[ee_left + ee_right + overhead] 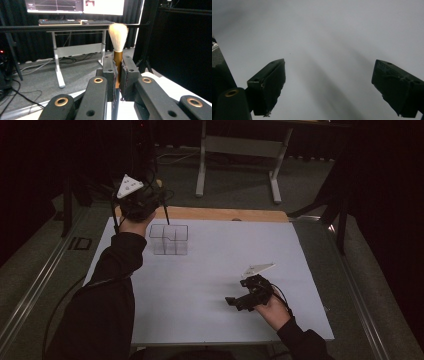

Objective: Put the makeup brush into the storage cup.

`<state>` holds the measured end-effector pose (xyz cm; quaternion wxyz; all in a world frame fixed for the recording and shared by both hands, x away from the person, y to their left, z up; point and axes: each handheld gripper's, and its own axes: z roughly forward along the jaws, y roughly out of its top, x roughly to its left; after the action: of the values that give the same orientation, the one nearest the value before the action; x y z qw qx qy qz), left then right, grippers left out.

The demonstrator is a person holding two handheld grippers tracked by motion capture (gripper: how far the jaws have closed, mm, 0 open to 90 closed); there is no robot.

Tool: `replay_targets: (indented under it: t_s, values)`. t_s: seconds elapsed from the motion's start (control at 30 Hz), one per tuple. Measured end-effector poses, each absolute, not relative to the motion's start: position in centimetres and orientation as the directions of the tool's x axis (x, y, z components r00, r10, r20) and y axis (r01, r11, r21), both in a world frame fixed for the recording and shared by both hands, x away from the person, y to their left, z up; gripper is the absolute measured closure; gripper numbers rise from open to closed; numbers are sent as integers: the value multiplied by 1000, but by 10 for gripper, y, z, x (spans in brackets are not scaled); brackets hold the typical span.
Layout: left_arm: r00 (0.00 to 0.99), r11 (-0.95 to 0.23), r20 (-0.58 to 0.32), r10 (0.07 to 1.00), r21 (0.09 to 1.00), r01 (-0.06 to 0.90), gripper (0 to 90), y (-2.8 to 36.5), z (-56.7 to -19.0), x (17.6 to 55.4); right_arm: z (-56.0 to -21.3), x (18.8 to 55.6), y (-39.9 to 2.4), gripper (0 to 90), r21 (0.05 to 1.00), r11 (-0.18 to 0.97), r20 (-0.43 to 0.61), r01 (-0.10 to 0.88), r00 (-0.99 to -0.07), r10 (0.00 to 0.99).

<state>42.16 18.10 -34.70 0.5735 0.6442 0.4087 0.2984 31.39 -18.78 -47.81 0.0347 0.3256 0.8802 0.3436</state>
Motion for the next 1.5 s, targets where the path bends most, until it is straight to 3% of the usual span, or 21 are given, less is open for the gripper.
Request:
replay_targets:
  t_s: [0.33, 1.5]
  values:
    - [495, -32, -48, 868, 988, 152, 841, 180, -352, 434, -479, 313, -187, 115, 621, 561, 151, 547, -787, 598]
    - [479, -2, -101, 872, 978, 210, 840, 189, -398, 455, -479, 313, -189, 115, 627, 554, 154, 548, -784, 602]
